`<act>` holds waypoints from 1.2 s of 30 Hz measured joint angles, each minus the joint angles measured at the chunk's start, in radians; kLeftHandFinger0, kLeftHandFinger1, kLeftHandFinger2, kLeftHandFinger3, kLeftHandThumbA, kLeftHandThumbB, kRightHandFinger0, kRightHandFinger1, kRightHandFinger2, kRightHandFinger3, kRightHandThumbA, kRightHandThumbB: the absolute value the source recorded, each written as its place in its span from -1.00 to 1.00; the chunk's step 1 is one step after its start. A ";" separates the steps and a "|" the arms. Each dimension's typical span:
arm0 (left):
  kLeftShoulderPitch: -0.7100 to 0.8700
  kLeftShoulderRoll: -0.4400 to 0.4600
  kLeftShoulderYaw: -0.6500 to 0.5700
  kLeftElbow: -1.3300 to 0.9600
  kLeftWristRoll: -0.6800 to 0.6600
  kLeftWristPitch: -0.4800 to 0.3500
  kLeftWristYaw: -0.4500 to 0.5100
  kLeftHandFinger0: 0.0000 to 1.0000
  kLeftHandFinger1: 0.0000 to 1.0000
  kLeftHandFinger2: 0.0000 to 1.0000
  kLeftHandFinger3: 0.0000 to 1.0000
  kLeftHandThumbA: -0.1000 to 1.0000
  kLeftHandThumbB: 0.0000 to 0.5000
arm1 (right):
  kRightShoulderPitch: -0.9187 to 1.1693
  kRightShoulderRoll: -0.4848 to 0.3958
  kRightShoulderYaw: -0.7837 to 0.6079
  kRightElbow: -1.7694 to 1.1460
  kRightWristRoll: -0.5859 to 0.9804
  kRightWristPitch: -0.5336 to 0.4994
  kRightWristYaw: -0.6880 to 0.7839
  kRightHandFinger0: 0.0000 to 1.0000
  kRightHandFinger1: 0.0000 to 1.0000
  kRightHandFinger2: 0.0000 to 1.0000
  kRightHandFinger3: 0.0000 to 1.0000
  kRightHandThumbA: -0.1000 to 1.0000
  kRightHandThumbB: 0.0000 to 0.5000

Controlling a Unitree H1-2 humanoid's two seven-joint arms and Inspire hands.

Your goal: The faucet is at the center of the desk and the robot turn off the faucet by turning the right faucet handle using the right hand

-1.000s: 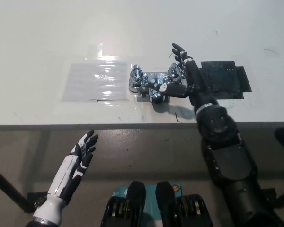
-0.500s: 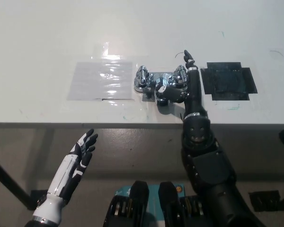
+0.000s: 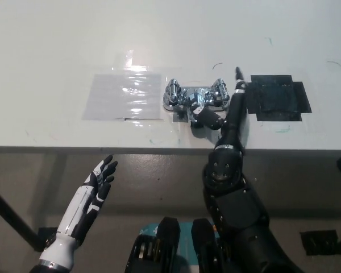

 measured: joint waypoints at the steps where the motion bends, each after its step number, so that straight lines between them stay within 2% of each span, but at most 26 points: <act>1: 0.000 0.002 0.001 0.000 0.000 0.000 0.000 1.00 1.00 1.00 1.00 0.90 -0.06 | 0.000 0.000 -0.001 -0.029 -0.004 -0.010 -0.014 1.00 1.00 1.00 1.00 1.00 -0.87; 4: 0.000 0.009 0.003 -0.001 0.000 0.000 0.000 1.00 1.00 1.00 1.00 0.90 -0.08 | 0.001 -0.001 -0.001 -0.157 -0.014 -0.038 -0.047 1.00 1.00 1.00 1.00 1.00 -0.82; 5: 0.000 0.010 0.003 -0.001 0.000 0.000 0.000 1.00 1.00 1.00 1.00 0.90 -0.09 | 0.001 -0.001 -0.001 -0.174 -0.015 -0.040 -0.049 1.00 1.00 1.00 1.00 1.00 -0.75; 8: 0.000 0.011 0.002 -0.001 0.000 0.001 0.000 1.00 1.00 1.00 1.00 0.90 -0.09 | 0.018 -0.004 0.002 -0.297 -0.019 -0.042 -0.049 1.00 1.00 1.00 1.00 1.00 -0.45; 9: 0.000 0.011 0.002 0.000 0.000 0.001 0.000 1.00 1.00 1.00 1.00 0.90 -0.09 | 0.031 -0.004 0.002 -0.338 -0.019 -0.041 -0.046 1.00 1.00 1.00 1.00 1.00 -0.23; 10: 0.000 0.011 0.002 0.000 0.000 0.001 0.000 1.00 1.00 1.00 1.00 0.89 -0.09 | 0.036 -0.005 0.002 -0.353 -0.019 -0.041 -0.045 1.00 1.00 1.00 1.00 1.00 -0.14; 12: 0.000 0.011 0.002 0.000 0.000 0.001 0.000 1.00 1.00 1.00 1.00 0.89 -0.09 | 0.065 -0.008 0.002 -0.437 -0.017 -0.039 -0.040 1.00 1.00 1.00 1.00 1.00 -0.27; 16: 0.000 0.011 0.002 0.000 0.000 0.002 0.000 1.00 1.00 1.00 1.00 0.89 -0.03 | 0.119 -0.018 0.002 -0.566 -0.014 -0.035 -0.026 1.00 1.00 1.00 1.00 1.00 -0.19; 17: 0.000 0.011 0.002 0.000 0.000 0.002 0.000 1.00 1.00 1.00 1.00 0.90 -0.02 | 0.134 -0.021 0.002 -0.606 -0.013 -0.034 -0.022 1.00 1.00 1.00 1.00 1.00 -0.29; 24: 0.000 0.011 0.001 0.001 0.000 0.005 0.000 1.00 1.00 1.00 1.00 0.92 -0.05 | 0.237 -0.080 0.016 -0.848 -0.003 -0.032 0.021 1.00 1.00 1.00 1.00 1.00 -0.34; 26: 0.000 0.011 0.002 0.001 0.000 0.006 0.000 1.00 1.00 1.00 1.00 0.93 -0.05 | 0.300 -0.122 0.034 -0.931 0.002 -0.033 0.047 1.00 1.00 1.00 1.00 1.00 -0.34; 27: 0.000 0.011 0.002 0.000 0.000 0.007 0.000 1.00 1.00 1.00 1.00 0.94 -0.02 | 0.335 -0.148 0.048 -0.972 0.006 -0.034 0.065 1.00 1.00 1.00 1.00 1.00 -0.29; 30: 0.000 0.011 0.002 0.000 -0.002 0.007 0.000 1.00 1.00 1.00 1.00 0.94 0.02 | 0.452 -0.233 0.094 -1.073 0.025 -0.043 0.115 1.00 1.00 1.00 1.00 1.00 -0.43; 32: 0.000 0.011 0.002 0.000 -0.004 0.007 0.000 1.00 1.00 1.00 1.00 0.91 0.02 | 0.519 -0.283 0.118 -1.101 0.037 -0.049 0.147 1.00 1.00 1.00 1.00 1.00 -0.41; 34: 0.000 0.011 0.002 0.000 -0.009 0.007 0.000 1.00 1.00 1.00 1.00 0.92 0.07 | 0.605 -0.340 0.147 -1.109 0.053 -0.061 0.184 1.00 1.00 1.00 1.00 1.00 -0.27; 36: 0.001 0.011 0.001 0.000 -0.015 0.006 -0.001 1.00 1.00 1.00 1.00 0.97 0.10 | 0.679 -0.384 0.173 -1.107 0.074 -0.073 0.224 1.00 1.00 1.00 1.00 1.00 -0.36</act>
